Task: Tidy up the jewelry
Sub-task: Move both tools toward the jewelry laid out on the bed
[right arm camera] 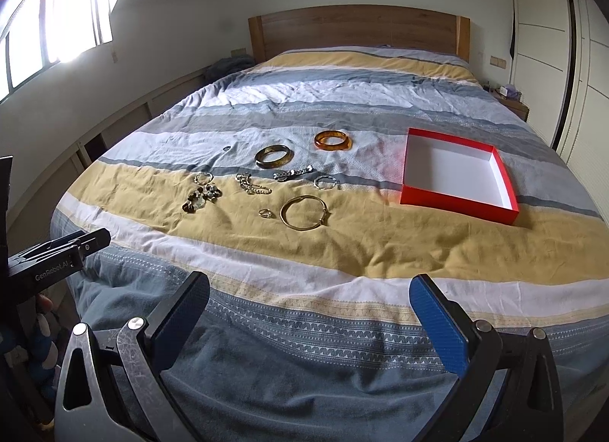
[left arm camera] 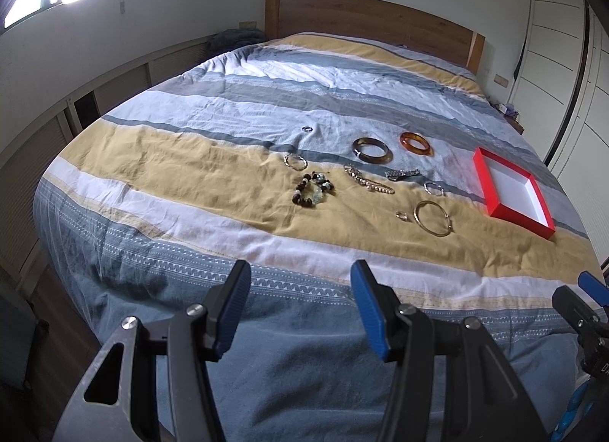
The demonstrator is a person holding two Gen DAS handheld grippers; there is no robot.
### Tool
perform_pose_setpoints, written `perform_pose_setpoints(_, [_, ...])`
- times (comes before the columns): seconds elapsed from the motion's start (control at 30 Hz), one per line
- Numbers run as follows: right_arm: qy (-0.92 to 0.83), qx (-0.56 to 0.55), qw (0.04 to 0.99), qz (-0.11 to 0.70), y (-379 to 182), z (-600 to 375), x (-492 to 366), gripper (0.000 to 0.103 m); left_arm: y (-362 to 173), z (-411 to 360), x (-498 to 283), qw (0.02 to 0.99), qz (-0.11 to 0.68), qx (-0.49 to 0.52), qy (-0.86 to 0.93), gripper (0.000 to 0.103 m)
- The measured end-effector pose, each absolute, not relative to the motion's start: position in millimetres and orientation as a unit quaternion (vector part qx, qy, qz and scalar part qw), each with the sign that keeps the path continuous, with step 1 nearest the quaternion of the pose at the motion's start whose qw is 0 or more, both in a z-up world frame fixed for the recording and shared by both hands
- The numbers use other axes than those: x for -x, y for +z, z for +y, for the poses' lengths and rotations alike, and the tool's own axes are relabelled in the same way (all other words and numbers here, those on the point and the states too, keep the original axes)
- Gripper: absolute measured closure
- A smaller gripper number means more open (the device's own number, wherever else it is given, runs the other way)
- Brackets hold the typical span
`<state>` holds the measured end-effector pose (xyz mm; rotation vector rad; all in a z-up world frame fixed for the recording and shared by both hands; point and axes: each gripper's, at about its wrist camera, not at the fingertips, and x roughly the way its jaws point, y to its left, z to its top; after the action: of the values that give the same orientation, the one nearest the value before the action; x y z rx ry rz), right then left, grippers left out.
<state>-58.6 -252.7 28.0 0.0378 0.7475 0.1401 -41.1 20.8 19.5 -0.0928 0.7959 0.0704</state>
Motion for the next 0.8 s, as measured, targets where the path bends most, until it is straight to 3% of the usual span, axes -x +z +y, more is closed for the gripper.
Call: perform_pose_setpoints(0.8, [0.113, -0.055, 0.91, 0.396, -11, -249, 24, 0.001, 1, 7, 18, 0.921, 0.386, 0.001, 0.053, 0.05])
